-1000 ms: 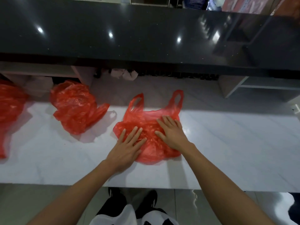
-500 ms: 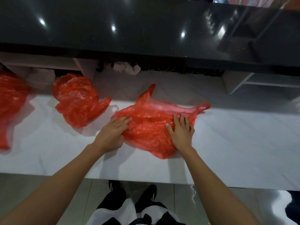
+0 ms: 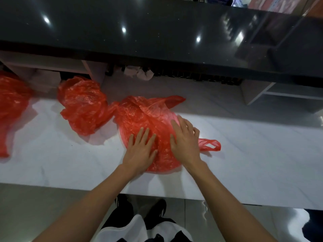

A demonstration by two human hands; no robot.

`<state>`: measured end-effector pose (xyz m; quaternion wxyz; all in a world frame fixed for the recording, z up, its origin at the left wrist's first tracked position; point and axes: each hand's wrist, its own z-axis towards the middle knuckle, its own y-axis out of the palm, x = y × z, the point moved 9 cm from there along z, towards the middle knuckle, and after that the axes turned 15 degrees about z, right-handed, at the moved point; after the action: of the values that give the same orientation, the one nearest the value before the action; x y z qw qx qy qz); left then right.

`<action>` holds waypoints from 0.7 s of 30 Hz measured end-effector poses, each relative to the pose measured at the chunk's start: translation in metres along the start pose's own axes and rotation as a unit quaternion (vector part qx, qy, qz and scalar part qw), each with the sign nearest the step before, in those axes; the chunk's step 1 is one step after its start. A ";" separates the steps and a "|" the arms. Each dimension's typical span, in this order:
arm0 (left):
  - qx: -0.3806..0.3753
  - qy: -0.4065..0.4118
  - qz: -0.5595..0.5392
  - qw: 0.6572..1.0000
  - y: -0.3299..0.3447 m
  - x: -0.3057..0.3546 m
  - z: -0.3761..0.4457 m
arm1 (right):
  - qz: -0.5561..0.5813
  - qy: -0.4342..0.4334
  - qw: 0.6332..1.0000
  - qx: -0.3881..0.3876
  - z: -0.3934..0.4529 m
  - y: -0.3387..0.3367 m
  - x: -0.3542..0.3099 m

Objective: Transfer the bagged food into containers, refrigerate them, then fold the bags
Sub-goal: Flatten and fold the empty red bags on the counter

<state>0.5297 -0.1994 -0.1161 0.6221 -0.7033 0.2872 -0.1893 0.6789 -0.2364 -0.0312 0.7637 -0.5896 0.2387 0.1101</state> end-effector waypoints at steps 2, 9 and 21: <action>-0.001 0.020 0.007 1.000 0.004 0.000 -0.004 | -0.004 -0.069 0.996 -0.048 0.019 0.024 -0.010; 0.016 0.047 0.000 0.999 0.014 -0.019 -0.023 | -0.070 -0.105 0.966 -0.224 0.052 0.103 0.020; 0.012 0.080 0.021 0.997 0.024 -0.057 -0.039 | -0.042 0.059 0.997 -0.015 0.043 0.041 0.062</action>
<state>0.4581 -0.1946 -0.1288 0.6095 -0.6723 0.3481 -0.2354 0.7241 -0.1908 -0.0887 0.7435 -0.6157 0.2569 0.0463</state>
